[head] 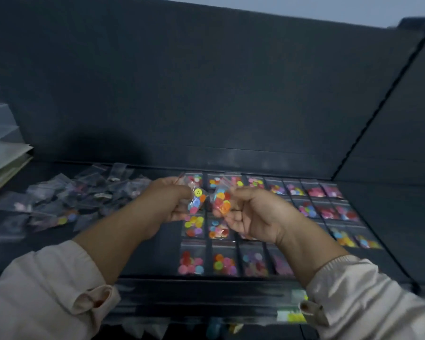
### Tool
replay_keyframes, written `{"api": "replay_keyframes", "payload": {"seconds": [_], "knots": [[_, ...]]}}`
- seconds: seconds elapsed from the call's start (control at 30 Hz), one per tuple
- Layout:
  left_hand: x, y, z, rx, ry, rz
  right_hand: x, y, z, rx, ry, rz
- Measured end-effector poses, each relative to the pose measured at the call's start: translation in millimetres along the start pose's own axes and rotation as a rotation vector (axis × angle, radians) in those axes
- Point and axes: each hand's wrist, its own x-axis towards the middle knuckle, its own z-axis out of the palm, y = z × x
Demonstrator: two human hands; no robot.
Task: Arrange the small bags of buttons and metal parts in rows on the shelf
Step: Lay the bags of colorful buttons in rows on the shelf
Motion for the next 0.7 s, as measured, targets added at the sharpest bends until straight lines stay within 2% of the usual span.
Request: {"api": "replay_keyframes", "payload": {"seconds": [0.17, 0.3, 0.4, 0.6, 0.7], "knots": [[-3.0, -2.6, 34.2, -0.010, 0.011, -0.026, -16.5, 4.5, -26.1, 0.179, 0.013, 0.111], [-8.6, -3.7, 71.4, -0.031, 0.019, -0.062, -30.9, 3.8, -63.7, 0.096, 0.041, 0.093], [-12.2, -6.7, 95.3, -0.046, -0.006, -0.092, -38.2, 5.3, -82.9, -0.014, 0.078, 0.030], [-15.2, -10.8, 136.8, 0.054, -0.028, -0.104, -53.4, 7.5, -106.9, -0.071, 0.110, -0.156], [-19.1, -3.4, 151.6, -0.015, -0.085, -0.125, -56.6, 6.5, -113.3, -0.131, 0.141, -0.255]]}}
